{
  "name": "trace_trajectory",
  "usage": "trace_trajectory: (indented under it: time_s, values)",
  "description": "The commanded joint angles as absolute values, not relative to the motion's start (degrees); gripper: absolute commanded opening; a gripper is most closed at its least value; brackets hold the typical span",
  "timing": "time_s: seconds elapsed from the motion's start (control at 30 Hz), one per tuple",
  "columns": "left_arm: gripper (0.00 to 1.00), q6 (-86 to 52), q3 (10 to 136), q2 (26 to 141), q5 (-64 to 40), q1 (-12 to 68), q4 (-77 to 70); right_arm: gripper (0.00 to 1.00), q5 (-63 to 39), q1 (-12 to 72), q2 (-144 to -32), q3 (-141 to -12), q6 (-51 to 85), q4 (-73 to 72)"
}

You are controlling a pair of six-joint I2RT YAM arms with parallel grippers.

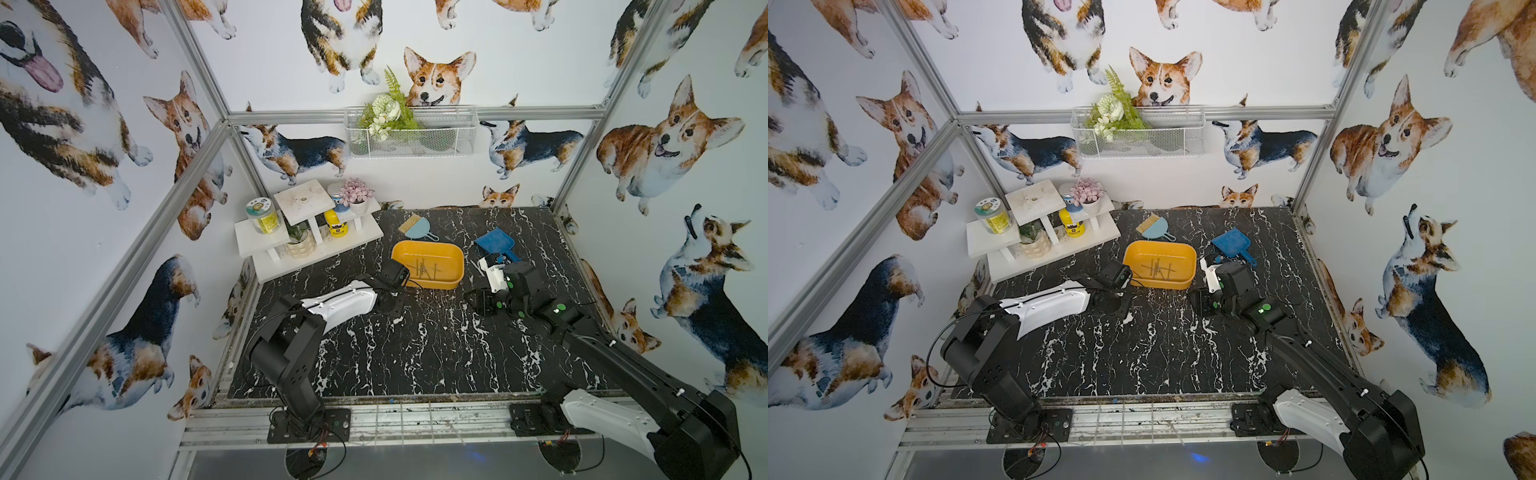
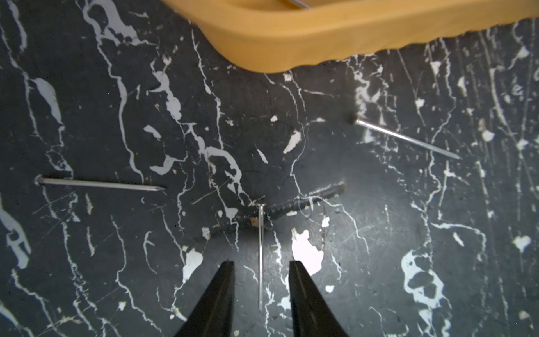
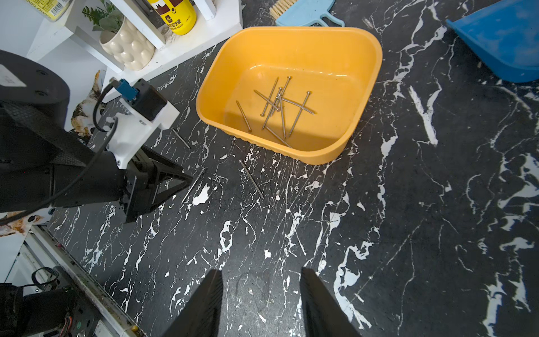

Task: Put the nails on the desktop into the storage box
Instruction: Pick up the nail from the center of the board.

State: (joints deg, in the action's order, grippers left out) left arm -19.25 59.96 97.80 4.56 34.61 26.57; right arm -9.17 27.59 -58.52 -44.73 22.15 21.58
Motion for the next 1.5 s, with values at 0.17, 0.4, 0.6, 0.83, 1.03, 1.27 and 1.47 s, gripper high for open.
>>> trace_trajectory:
  time_s: [0.17, 0.4, 0.6, 0.83, 1.03, 1.27, 1.47]
  values:
    - [0.37, -19.4, 62.6, 101.2, 5.4, 34.5, 25.8, 0.49, -9.4, 27.5, -58.6, -44.8, 22.4, 20.3]
    - [0.36, -19.2, 63.7, 103.4, 5.8, 33.8, 25.8, 0.49, -9.2, 27.5, -58.5, -44.9, 22.2, 20.7]
    - [0.34, -19.1, 64.6, 104.9, 5.5, 33.6, 25.8, 0.49, -9.0, 27.5, -58.4, -45.0, 22.0, 20.9]
    - [0.31, -18.7, 65.3, 106.0, 4.7, 33.6, 25.6, 0.49, -8.8, 27.5, -58.4, -45.2, 21.9, 21.1]
    - [0.26, -18.5, 64.5, 106.0, 4.7, 33.5, 25.7, 0.49, -8.4, 27.5, -58.3, -45.5, 21.6, 21.4]
    - [0.22, -18.2, 62.8, 105.7, 4.7, 33.5, 25.5, 0.49, -8.5, 27.6, -58.4, -45.6, 21.7, 21.3]
    - [0.2, -18.5, 62.3, 106.5, 4.5, 33.5, 25.2, 0.49, -8.4, 27.5, -58.0, -45.6, 21.5, 21.6]
